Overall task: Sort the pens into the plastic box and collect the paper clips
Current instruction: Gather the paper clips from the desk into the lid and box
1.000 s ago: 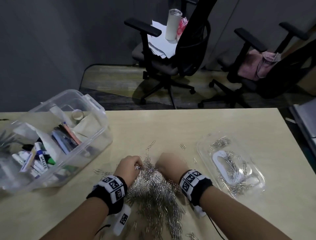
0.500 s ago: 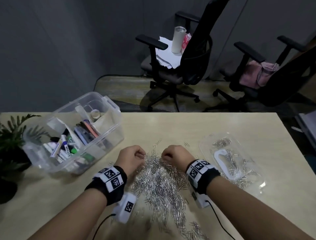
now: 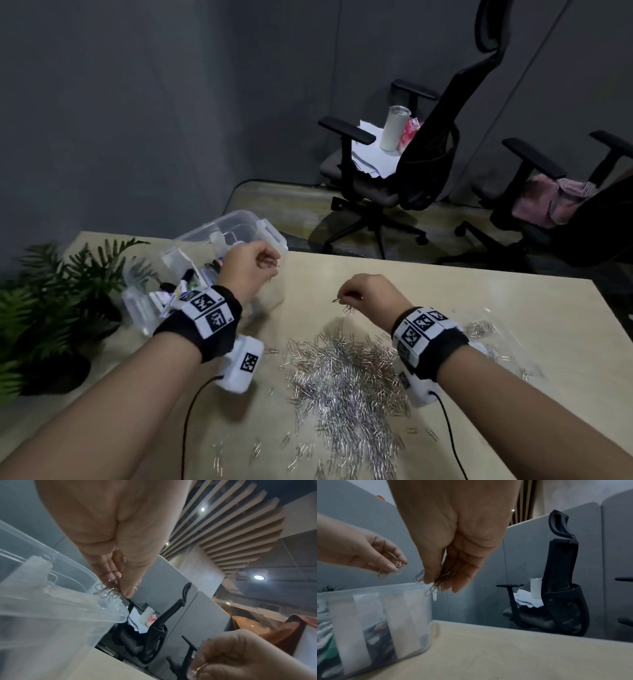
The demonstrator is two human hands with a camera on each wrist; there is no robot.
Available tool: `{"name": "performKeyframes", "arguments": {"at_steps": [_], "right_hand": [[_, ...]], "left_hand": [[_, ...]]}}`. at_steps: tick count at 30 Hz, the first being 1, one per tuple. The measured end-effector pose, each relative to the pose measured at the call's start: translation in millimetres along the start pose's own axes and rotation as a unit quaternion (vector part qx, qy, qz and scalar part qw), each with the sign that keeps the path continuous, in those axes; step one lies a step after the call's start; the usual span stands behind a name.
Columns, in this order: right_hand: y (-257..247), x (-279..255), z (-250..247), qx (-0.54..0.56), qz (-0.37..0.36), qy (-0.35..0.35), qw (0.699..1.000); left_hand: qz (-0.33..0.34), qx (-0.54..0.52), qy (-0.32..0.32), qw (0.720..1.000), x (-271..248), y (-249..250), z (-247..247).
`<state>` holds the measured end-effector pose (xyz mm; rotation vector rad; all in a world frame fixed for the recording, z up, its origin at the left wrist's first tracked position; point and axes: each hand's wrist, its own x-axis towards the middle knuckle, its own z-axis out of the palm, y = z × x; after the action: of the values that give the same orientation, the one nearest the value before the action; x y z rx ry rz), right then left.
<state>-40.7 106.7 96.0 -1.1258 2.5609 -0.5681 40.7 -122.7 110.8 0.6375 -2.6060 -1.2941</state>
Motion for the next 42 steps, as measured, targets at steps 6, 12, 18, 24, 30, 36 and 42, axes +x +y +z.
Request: {"name": "performKeyframes", "arguments": {"at_steps": [6,12,18,24,30,36,42], "right_hand": [[-12,31,-14,0.0,-0.006,0.026,1.0],[-36,65,-4,0.044,-0.008,0.075,0.996],[-72,109,12,0.066,-0.03,0.093,0.993],[-89,125,31,-0.021,-0.03,0.021,0.999],[-69,106,27,0.065,-0.053,0.114,0.99],[2,52,53,0.016,0.068,0.104,0.992],[43,-1,86,0.002,0.137,-0.028,0.99]], "left_hand": [[-0.035,0.023,-0.003,0.999,26,-21,6],[-0.03,0.02,-0.024,0.999,28,-31,0],[-0.005,-0.005,0.021,1.0,22,-27,-27],[0.027,-0.08,-0.01,0.996,3,-19,-34],[0.044,-0.088,-0.06,0.993,-15,-17,-14],[0.021,0.014,-0.144,0.989,-44,-30,46],[-0.14,0.197,-0.211,0.947,-67,-85,94]]}}
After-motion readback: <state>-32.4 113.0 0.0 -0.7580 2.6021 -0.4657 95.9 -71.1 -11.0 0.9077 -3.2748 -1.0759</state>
